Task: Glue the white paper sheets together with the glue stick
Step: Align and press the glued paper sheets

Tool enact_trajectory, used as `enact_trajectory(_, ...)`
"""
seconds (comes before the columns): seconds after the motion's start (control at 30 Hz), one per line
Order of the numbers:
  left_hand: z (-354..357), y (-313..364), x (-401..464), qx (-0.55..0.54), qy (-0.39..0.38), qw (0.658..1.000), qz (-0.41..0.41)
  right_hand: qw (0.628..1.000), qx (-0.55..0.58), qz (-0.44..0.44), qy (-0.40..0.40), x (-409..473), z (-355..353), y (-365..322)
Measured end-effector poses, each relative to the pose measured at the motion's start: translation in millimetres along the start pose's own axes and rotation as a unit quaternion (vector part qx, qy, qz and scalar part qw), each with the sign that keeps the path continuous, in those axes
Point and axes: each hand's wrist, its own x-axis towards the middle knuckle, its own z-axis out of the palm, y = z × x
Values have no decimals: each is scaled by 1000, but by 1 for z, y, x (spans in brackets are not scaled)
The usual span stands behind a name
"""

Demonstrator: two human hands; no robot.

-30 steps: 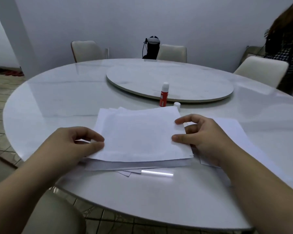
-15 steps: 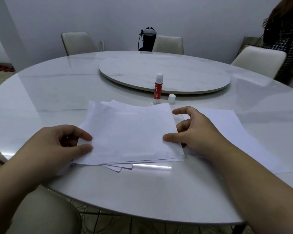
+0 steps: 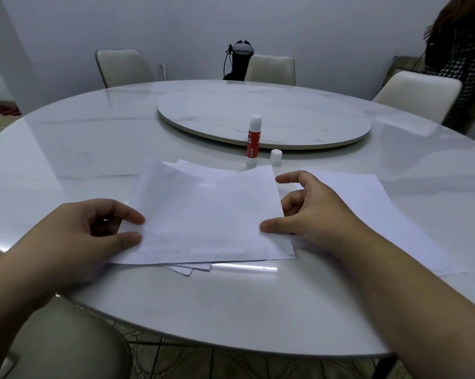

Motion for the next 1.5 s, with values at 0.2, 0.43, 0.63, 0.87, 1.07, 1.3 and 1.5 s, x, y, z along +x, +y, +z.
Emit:
enact_trajectory(0.2, 3, 1, -1, 21, 9, 1000, 12, 1000, 2, 0, -6, 0, 0, 2)
enact_trajectory(0.43, 5, 4, 0, 37, 14, 999, 16, 1000, -2, -7, 1, 1, 1, 4)
enact_trajectory(0.63, 10, 16, -7, 87, 25, 995, 37, 998, -39, -41, 27, 0, 3, 4)
enact_trajectory(0.87, 13, 38, -3, 187, 60, 978, 69, 979, -93, -146, 107, -9, 9, -10)
enact_trajectory(1.07, 70, 65, 27, 224, -30, 970, 90, 939, -308, -149, -31, 11, 61, -30)
enact_trajectory(1.3, 74, 48, 34, 303, -96, 945, 79, 919, -378, -81, -77, 16, 73, -13)
enact_trajectory(1.5, 68, 43, 32, 307, -81, 947, 56, 924, -375, -42, -62, 9, 65, -9)
